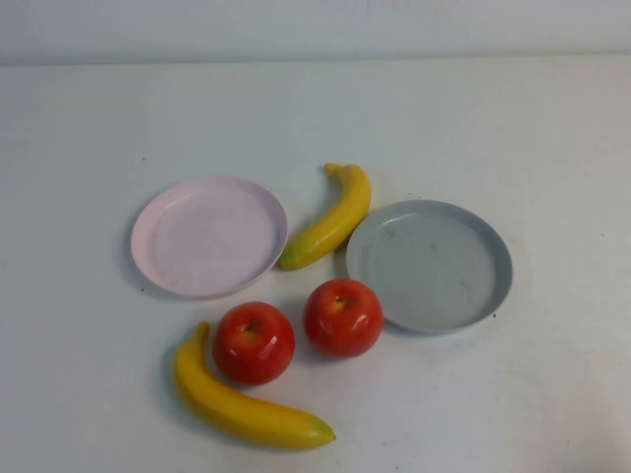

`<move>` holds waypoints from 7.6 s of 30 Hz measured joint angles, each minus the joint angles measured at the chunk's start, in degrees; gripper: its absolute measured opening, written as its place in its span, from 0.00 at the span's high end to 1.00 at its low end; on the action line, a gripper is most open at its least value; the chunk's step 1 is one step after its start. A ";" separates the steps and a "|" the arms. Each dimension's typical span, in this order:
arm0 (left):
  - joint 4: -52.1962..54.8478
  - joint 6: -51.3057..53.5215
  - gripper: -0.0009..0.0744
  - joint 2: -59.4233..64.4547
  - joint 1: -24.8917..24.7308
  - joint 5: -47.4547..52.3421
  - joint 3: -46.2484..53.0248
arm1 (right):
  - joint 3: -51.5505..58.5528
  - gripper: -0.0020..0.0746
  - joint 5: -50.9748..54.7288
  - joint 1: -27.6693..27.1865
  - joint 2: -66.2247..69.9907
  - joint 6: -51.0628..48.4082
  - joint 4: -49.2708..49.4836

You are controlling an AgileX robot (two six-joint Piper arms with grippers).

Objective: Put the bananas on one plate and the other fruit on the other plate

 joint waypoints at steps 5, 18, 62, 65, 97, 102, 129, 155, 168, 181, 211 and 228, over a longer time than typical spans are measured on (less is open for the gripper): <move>-2.63 -5.22 0.99 0.00 0.00 -7.46 0.00 | 0.00 0.99 0.00 0.00 0.00 0.00 0.00; -4.57 -11.77 0.99 0.00 0.00 -4.59 -1.69 | 0.00 0.99 0.00 0.00 0.00 0.00 0.00; -53.60 76.02 0.95 60.46 -19.76 21.48 -33.86 | 0.00 0.99 0.00 0.00 0.00 0.00 0.00; -53.60 79.17 0.80 60.85 -19.87 18.41 -33.86 | 0.00 0.99 0.00 0.00 0.00 0.00 0.00; -75.28 113.76 0.10 78.51 -19.87 7.66 -34.27 | 0.00 0.99 0.00 0.00 0.00 0.00 0.00; -76.95 114.76 0.10 80.83 -19.87 7.36 -35.73 | 0.00 0.99 0.00 0.00 0.00 0.00 0.00; -81.92 114.97 0.21 87.97 -19.87 7.56 -37.49 | 0.00 0.99 0.00 0.00 0.00 0.00 0.00; -87.15 110.09 0.21 92.12 -19.01 -15.91 -55.20 | 0.00 0.99 0.00 0.00 0.00 0.00 0.00; -89.91 109.29 0.21 99.20 -10.29 -8.68 -57.84 | 0.00 0.99 0.00 0.00 0.00 0.00 0.00; -89.96 109.44 0.10 102.96 -9.94 -8.92 -58.51 | 0.00 0.99 0.00 0.00 0.00 0.00 0.00; -88.51 90.79 0.10 97.49 -9.81 -0.33 -57.27 | 0.00 0.99 0.00 0.00 0.00 0.00 0.00; -81.94 97.13 0.10 91.84 -9.72 4.34 -57.18 | 0.00 0.99 0.00 0.00 0.00 0.00 0.00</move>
